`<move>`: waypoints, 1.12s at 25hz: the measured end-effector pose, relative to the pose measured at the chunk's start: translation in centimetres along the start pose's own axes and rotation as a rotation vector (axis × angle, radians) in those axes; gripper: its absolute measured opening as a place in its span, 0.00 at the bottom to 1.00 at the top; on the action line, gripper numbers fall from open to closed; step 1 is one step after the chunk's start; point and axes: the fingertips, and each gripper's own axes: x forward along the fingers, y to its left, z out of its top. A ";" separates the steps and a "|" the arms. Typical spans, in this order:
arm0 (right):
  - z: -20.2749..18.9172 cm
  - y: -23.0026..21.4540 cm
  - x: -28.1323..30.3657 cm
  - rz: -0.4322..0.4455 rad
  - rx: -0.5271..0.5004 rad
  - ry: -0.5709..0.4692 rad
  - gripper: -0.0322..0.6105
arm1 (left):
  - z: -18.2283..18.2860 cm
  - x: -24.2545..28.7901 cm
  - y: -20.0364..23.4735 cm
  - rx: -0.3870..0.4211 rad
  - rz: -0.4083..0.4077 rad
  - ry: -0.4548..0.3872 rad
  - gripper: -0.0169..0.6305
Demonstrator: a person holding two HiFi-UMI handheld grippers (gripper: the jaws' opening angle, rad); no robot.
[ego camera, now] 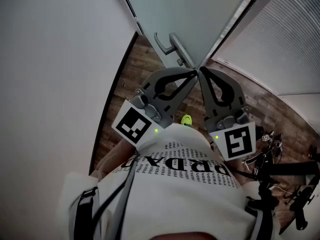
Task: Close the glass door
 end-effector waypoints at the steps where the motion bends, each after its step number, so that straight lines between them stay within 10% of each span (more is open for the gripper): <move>1: 0.0 0.0 0.0 0.000 -0.004 0.001 0.05 | 0.0 0.0 0.0 0.001 -0.001 0.001 0.02; 28: 0.3 -3.6 1.3 -0.133 -0.034 0.027 0.17 | -0.6 -0.1 1.6 -0.040 0.016 0.014 0.02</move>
